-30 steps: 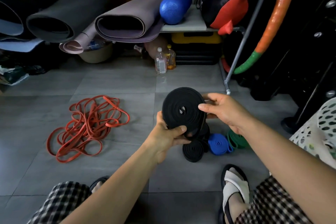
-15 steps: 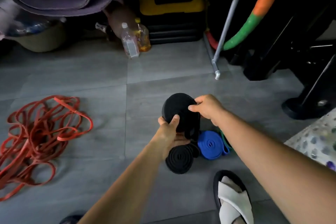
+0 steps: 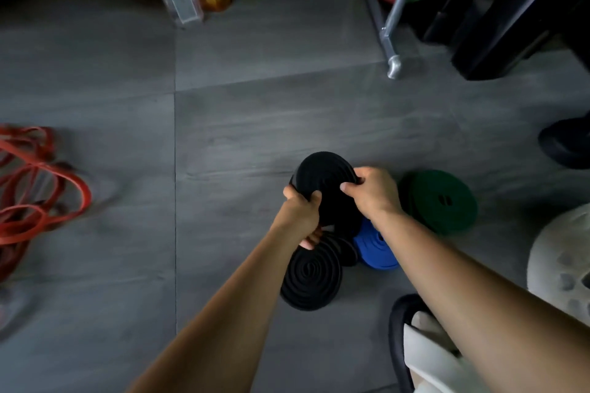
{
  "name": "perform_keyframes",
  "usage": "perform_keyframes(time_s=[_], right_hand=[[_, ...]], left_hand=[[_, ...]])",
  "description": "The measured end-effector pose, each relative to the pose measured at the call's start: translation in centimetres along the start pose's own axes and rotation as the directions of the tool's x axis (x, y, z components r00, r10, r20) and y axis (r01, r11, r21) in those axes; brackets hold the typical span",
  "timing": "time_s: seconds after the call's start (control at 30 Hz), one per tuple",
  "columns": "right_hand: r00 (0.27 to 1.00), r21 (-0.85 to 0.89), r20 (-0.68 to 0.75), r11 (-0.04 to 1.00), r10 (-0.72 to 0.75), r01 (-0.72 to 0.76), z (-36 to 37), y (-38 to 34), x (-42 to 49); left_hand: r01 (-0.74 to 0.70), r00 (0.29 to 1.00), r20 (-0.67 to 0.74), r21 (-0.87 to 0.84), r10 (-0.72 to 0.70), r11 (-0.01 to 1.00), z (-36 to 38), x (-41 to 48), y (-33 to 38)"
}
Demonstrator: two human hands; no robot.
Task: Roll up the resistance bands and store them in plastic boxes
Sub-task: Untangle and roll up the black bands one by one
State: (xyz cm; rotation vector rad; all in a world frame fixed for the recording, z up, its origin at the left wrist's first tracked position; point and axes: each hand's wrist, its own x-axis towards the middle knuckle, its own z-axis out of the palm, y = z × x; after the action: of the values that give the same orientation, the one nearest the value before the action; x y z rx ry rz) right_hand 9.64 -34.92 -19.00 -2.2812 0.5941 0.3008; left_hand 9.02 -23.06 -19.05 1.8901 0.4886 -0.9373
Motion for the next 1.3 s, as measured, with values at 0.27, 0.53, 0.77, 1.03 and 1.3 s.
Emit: perform_keyframes(time_s=[0.27, 0.53, 0.77, 1.03, 1.3], right_hand=[[0.998, 0.126, 0.012, 0.990, 0.059, -0.060, 0.7, 1.3, 0.4], [0.976, 0.214, 0.210, 0.971, 0.060, -0.106, -0.2, 3.8, -1.3], [0.963, -0.063, 0.269, 0.997, -0.031, 0.050, 1.3, 3.3, -2.9], [0.991, -0.083, 0.115, 0.993, -0.075, 0.085, 1.3, 3.5, -3.6], [0.996, -0.105, 0.047, 0.992, -0.071, 0.076, 2.6, 3.9, -4.9]], left_hand=[[-0.031, 0.970, -0.209, 0.395, 0.123, 0.918, 0.5, 0.6, -0.8], [-0.092, 0.949, -0.260, 0.317, 0.180, 0.944, 0.0, 1.3, -1.8], [-0.182, 0.934, -0.271, 0.196, 0.232, 0.964, 0.0, 1.6, -2.1], [-0.196, 0.927, -0.286, 0.179, 0.241, 0.964, -0.2, 1.8, -2.2], [-0.204, 0.936, -0.272, 0.091, 0.222, 0.975, -0.2, 1.6, -2.4]])
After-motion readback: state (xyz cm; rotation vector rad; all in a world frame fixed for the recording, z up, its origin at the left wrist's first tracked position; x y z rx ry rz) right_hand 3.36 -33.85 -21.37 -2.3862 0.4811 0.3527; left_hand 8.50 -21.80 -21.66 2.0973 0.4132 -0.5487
